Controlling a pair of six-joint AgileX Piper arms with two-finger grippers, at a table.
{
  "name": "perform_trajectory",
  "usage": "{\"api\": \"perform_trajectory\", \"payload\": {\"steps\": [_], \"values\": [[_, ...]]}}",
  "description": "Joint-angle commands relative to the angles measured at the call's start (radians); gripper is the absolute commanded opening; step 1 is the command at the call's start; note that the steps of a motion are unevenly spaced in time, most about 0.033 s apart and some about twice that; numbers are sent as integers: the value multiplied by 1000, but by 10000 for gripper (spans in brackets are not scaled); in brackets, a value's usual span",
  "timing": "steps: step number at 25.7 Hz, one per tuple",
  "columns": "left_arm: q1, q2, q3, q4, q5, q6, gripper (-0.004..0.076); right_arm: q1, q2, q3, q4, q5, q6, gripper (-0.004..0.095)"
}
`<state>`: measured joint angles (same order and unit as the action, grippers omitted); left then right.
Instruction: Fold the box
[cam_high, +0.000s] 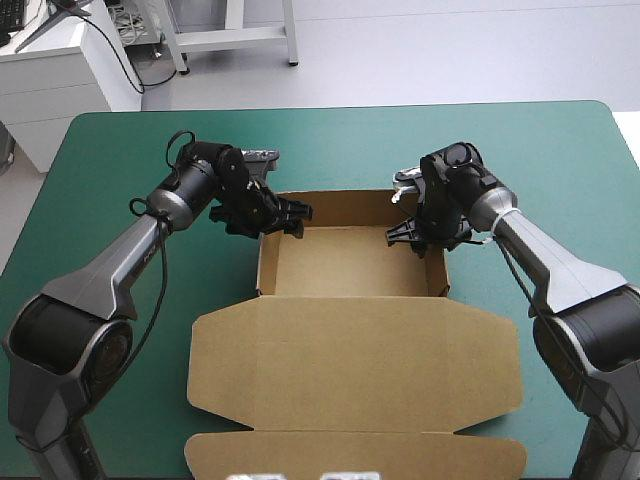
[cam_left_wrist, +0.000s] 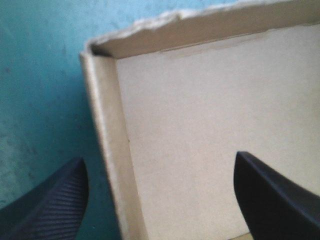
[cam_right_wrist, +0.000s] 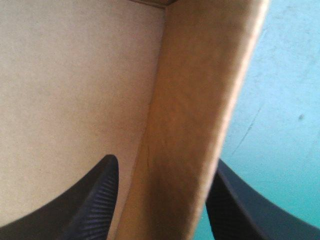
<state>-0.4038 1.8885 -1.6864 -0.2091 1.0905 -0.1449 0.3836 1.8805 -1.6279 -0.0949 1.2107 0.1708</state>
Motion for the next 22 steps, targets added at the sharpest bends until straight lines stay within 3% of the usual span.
{"api": "perform_trajectory", "payload": {"steps": [1,6,10,14,21,22], "values": [[-5,-50,-97,-20,18,74,568,0,-52,-99,-48,40,19,482],[-5,-52,-220,3,98,112,540,0,-67,-272,-12,40,35,482],[-5,-52,-338,101,206,167,423,0,-107,-316,-38,40,31,482],[-5,-72,-378,134,205,167,301,0,-141,-314,-53,40,31,482],[-5,-133,-378,134,205,188,-5,0,-184,-309,-23,40,31,482],[-5,-142,-378,135,205,207,-6,0,-190,-304,-19,40,31,482]]}}
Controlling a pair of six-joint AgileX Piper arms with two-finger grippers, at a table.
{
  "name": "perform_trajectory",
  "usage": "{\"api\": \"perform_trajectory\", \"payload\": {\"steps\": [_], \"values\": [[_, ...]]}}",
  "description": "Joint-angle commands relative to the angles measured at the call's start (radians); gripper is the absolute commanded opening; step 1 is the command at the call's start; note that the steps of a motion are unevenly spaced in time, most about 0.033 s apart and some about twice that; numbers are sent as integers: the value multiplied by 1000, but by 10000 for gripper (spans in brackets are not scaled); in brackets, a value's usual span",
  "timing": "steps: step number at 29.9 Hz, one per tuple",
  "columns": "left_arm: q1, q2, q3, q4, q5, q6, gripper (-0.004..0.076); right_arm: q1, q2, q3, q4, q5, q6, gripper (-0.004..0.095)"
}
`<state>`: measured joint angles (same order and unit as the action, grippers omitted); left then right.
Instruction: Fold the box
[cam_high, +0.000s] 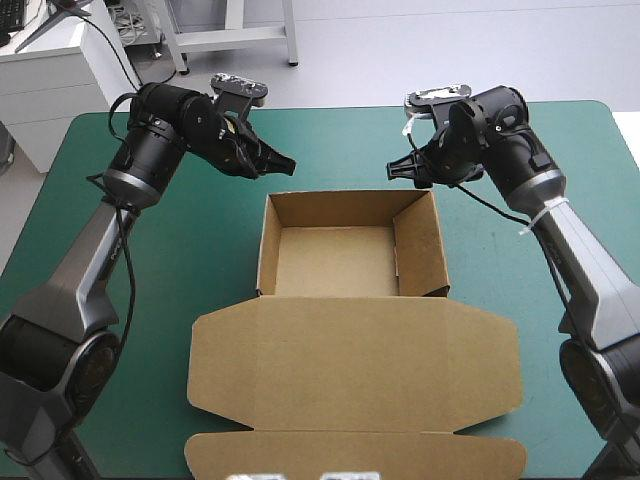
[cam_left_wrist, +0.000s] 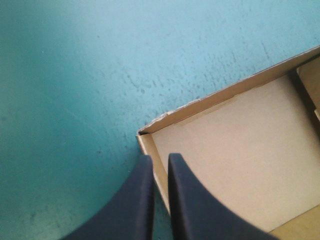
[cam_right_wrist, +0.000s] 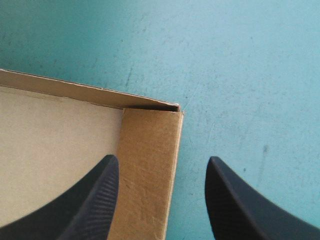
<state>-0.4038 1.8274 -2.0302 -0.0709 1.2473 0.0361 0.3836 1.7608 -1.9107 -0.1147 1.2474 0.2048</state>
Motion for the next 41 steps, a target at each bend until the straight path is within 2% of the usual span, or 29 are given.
{"api": "perform_trajectory", "payload": {"steps": [1,10,15,28,34,41], "values": [[-5,-90,-35,4,48,30,-8,0,-72,-17,3,4,-3,482],[-5,-231,36,-4,48,30,-8,0,-95,91,3,4,-3,482],[-5,-372,186,-88,48,32,-8,0,-81,160,-2,2,-3,482],[-5,-673,631,-79,41,54,-8,0,4,173,5,4,4,482],[-5,-796,782,-82,32,54,-8,0,53,173,6,4,4,482],[-5,-961,964,-82,-17,57,-8,0,102,173,40,4,-8,482]]}}
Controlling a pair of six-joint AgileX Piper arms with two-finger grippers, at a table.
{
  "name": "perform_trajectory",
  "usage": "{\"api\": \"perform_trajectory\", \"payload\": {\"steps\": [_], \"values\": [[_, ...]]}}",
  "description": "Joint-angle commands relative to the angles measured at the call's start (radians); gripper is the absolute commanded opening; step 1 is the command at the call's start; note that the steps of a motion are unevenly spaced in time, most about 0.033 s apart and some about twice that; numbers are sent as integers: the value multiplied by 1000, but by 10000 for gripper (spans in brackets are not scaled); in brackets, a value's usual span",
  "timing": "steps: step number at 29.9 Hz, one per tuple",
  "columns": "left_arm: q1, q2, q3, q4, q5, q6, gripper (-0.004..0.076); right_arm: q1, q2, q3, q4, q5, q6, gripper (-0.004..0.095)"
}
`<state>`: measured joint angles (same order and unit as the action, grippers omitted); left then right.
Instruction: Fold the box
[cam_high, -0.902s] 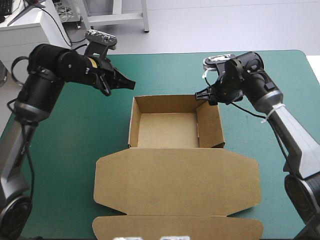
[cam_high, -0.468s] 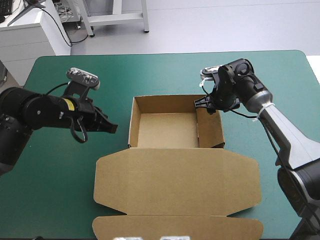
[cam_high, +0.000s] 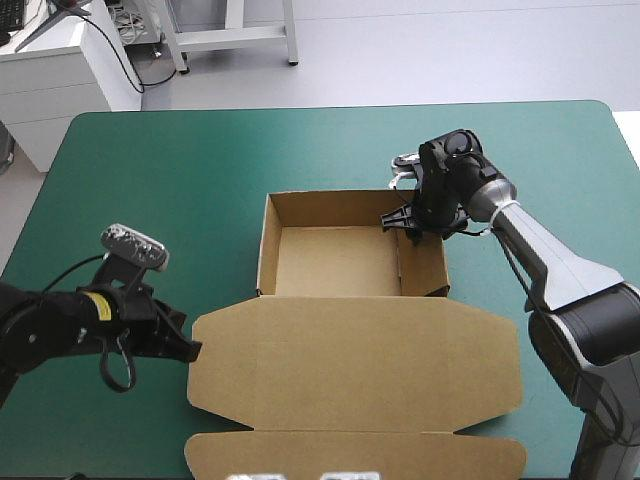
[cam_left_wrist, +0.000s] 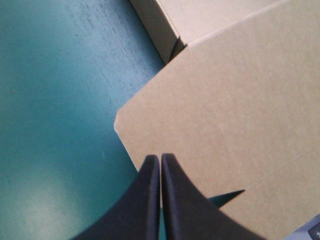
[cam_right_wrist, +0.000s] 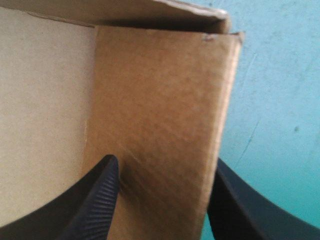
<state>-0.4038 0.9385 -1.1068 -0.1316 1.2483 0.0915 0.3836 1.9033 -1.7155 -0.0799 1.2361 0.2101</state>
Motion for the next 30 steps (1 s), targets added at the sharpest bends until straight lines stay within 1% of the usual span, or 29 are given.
{"api": "perform_trajectory", "payload": {"steps": [1,8,13,18,21,24,28,30], "values": [[-5,-100,72,-21,-32,1,-8,0,-38,-22,10,15,-25,482],[-5,-275,282,-21,-89,2,-8,0,-34,-21,19,15,-52,482],[-5,-394,410,-21,-89,-2,-8,0,-34,-21,23,15,-52,481],[-5,-488,475,-21,-89,-2,-8,0,-34,-21,23,8,-50,466],[-5,-553,500,-21,-89,-2,-8,0,-29,-21,23,8,-50,390],[-5,-616,507,-17,-89,-2,-8,0,-18,-21,29,15,-43,269],[-5,-686,507,-17,-89,-2,-8,0,5,-21,55,15,-27,65],[-5,-713,507,-17,-89,-2,-8,0,16,-21,61,15,-20,12]]}}
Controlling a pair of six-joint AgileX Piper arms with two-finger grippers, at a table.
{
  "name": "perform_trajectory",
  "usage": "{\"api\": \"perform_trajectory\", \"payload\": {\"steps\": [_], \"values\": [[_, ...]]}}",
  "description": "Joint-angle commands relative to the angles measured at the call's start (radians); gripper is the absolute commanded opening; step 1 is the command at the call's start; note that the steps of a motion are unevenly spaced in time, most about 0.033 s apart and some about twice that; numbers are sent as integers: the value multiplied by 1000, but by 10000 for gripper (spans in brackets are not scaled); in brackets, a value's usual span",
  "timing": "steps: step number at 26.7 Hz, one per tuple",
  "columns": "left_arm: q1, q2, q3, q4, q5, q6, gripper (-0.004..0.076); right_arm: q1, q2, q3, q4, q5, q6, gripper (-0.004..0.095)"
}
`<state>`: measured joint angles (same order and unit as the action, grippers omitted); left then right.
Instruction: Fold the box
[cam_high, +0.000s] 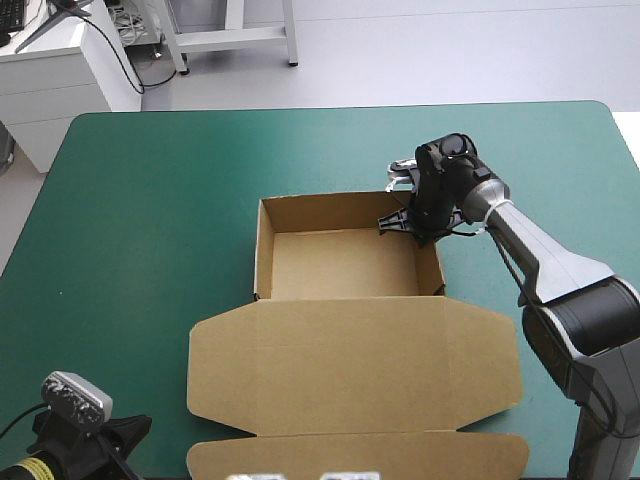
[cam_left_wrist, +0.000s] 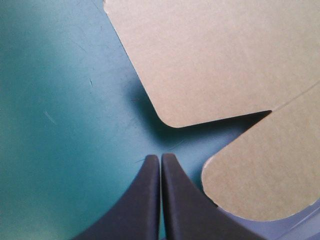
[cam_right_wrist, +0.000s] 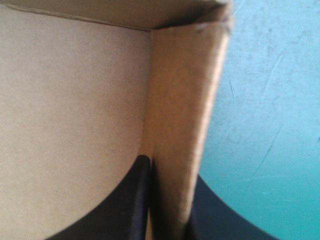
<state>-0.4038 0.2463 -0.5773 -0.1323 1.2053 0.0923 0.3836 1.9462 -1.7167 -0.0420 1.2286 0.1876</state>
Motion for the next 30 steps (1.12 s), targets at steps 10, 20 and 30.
{"api": "perform_trajectory", "payload": {"steps": [10,20,30], "values": [[-5,-49,-11,-14,-21,-2,-8,0,-19,-20,-20,22,47,-4],[-5,-49,31,-18,-8,-2,-8,0,-21,-20,-57,22,89,-4],[-5,-49,31,-18,-8,-2,-8,-304,-116,-29,-113,22,21,-4]]}}
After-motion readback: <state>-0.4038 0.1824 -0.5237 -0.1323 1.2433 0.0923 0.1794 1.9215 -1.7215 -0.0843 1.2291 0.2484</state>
